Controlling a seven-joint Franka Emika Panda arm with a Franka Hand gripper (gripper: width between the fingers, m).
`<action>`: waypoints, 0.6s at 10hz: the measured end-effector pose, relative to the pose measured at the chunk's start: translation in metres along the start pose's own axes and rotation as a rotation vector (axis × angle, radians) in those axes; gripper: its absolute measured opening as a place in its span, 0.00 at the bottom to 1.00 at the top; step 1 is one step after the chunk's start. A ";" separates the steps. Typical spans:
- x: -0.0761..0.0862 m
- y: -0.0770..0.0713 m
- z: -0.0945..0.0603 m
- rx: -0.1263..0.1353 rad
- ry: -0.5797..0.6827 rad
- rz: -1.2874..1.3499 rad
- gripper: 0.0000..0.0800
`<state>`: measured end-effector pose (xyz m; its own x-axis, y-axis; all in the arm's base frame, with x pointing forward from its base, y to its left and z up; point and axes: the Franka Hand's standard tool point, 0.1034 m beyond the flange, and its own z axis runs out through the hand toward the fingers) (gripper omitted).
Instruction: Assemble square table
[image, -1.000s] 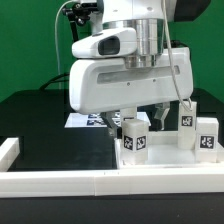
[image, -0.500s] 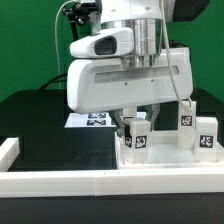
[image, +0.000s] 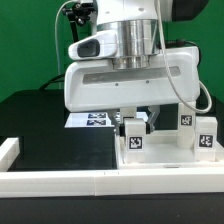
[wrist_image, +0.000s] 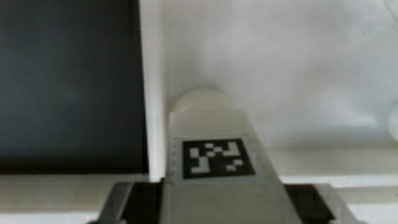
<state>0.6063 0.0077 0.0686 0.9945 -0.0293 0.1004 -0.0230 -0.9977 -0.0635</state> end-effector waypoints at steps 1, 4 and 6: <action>0.000 0.000 0.000 0.005 0.005 0.106 0.36; 0.001 0.000 0.000 0.014 0.006 0.419 0.36; 0.000 -0.002 0.000 0.011 0.001 0.621 0.36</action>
Offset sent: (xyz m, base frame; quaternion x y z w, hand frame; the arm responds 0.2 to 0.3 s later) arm -0.0046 0.0030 -0.0035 0.0054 -0.0208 0.2721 0.9620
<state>0.6061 0.0100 0.0684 0.7960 -0.6039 0.0419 -0.5959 -0.7939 -0.1207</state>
